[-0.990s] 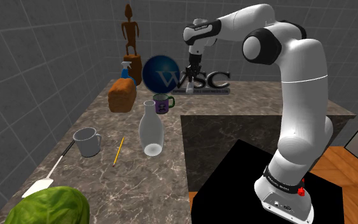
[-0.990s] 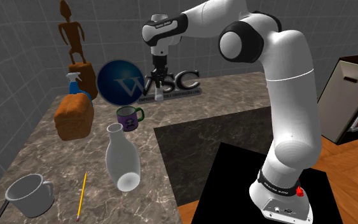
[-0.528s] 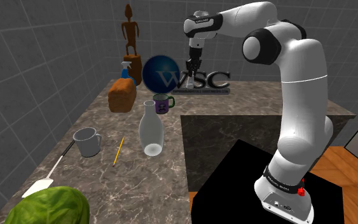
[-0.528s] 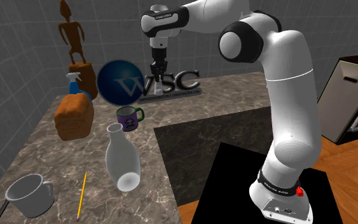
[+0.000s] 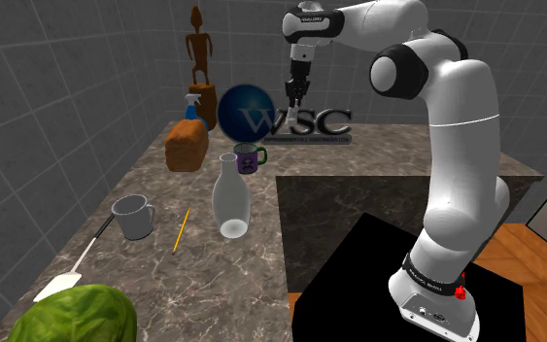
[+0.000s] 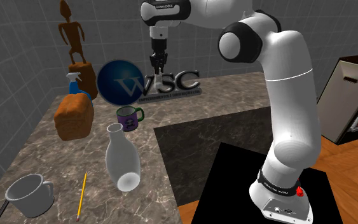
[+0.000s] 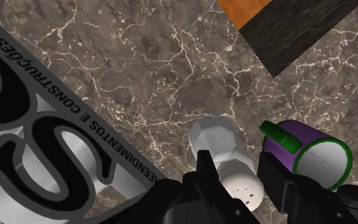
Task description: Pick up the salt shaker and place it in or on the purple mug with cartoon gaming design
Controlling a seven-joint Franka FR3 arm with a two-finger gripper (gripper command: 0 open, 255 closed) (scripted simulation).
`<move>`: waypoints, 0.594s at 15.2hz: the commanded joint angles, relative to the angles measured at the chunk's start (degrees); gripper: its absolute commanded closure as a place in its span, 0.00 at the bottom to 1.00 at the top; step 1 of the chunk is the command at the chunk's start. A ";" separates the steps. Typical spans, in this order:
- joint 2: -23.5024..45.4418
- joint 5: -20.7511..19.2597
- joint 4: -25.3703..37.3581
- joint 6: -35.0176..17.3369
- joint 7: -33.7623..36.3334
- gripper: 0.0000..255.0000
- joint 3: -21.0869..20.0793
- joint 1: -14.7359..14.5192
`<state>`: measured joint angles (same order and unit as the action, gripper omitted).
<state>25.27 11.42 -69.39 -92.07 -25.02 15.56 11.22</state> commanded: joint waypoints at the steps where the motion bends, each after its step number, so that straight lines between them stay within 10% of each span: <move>1: 0.20 -0.07 1.32 0.99 1.31 1.00 -0.33 -0.77; 9: 2.66 -0.42 8.27 4.46 10.77 1.00 -2.81 -6.93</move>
<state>27.25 10.99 -62.85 -88.49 -15.56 13.07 4.98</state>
